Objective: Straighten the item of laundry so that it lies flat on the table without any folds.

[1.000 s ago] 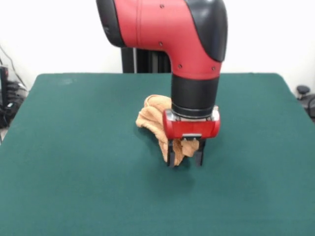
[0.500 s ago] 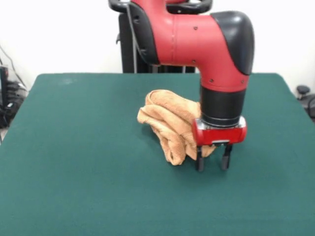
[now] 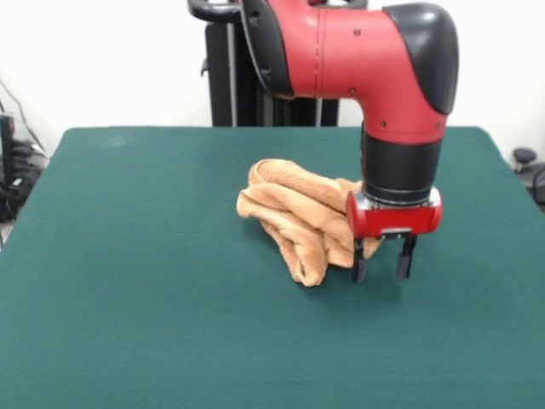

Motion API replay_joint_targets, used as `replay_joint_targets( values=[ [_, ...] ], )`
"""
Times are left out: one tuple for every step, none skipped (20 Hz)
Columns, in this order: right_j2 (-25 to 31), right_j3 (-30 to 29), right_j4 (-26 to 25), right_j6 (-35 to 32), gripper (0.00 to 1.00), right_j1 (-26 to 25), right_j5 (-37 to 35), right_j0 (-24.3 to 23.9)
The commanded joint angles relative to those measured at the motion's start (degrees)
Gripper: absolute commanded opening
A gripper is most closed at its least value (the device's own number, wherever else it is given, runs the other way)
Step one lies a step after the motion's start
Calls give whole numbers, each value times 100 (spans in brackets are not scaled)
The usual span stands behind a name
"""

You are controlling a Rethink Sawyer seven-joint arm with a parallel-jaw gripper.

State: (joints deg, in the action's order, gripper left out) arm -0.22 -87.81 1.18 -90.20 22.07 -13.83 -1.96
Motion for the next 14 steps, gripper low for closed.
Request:
replay_joint_targets(
  values=[
    [-93, -541, 388, -1498, 100, 353, -546, 287],
    [-135, -609, 399, -1530, 100, 409, -526, 333],
    [-147, -681, 422, -1550, 100, 490, -560, 352],
    [-158, -752, 446, -1570, 100, 571, -593, 371],
    [-167, -839, 478, -1589, 100, 684, -654, 393],
    [-179, -969, 519, -1633, 100, 821, -710, 425],
    [-227, -1105, 580, -1715, 100, 957, -741, 485],
    [-287, -1238, 638, -1798, 100, 1091, -768, 545],
    [-338, -1329, 691, -1846, 100, 1205, -824, 604],
    [-369, -1420, 738, -1868, 100, 1300, -861, 649],
    [-399, -1451, 781, -1865, 100, 1353, -899, 679],
    [-417, -1445, 803, -1834, 100, 1335, -866, 691],
    [-435, -1440, 826, -1803, 100, 1317, -832, 703],
    [-453, -1434, 849, -1772, 100, 1298, -799, 715]
  ],
)
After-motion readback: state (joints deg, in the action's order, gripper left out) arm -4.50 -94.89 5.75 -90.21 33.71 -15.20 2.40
